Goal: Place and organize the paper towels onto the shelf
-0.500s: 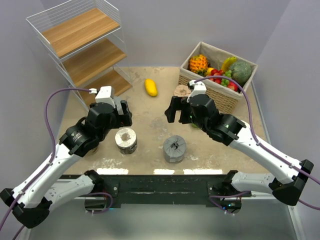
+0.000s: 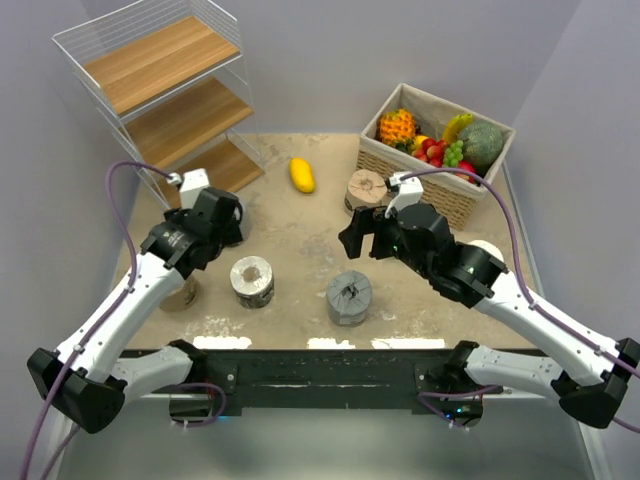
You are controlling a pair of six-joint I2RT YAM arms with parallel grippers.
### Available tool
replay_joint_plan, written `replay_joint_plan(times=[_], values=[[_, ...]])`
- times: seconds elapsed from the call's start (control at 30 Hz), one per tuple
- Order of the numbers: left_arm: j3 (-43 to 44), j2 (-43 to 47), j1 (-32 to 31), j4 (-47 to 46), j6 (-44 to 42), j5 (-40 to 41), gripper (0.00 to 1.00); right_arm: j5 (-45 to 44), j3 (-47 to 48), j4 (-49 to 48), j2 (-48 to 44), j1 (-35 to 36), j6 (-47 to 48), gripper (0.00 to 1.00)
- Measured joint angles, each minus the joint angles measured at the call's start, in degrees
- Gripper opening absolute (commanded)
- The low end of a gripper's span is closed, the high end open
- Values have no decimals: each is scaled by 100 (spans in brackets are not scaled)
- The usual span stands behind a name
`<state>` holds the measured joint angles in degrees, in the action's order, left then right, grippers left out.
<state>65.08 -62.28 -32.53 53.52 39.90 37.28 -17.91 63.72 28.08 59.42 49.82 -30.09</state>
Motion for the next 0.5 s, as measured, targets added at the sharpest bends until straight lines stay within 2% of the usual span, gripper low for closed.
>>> replay_joint_plan(times=[0.17,0.5], values=[[-289,155,1139,116,155,120,79,378,-304,-348,-337,0,238,91],[-1193,269,1755,-234,125,396,77,859,-640,-623,-621,0,402,90]])
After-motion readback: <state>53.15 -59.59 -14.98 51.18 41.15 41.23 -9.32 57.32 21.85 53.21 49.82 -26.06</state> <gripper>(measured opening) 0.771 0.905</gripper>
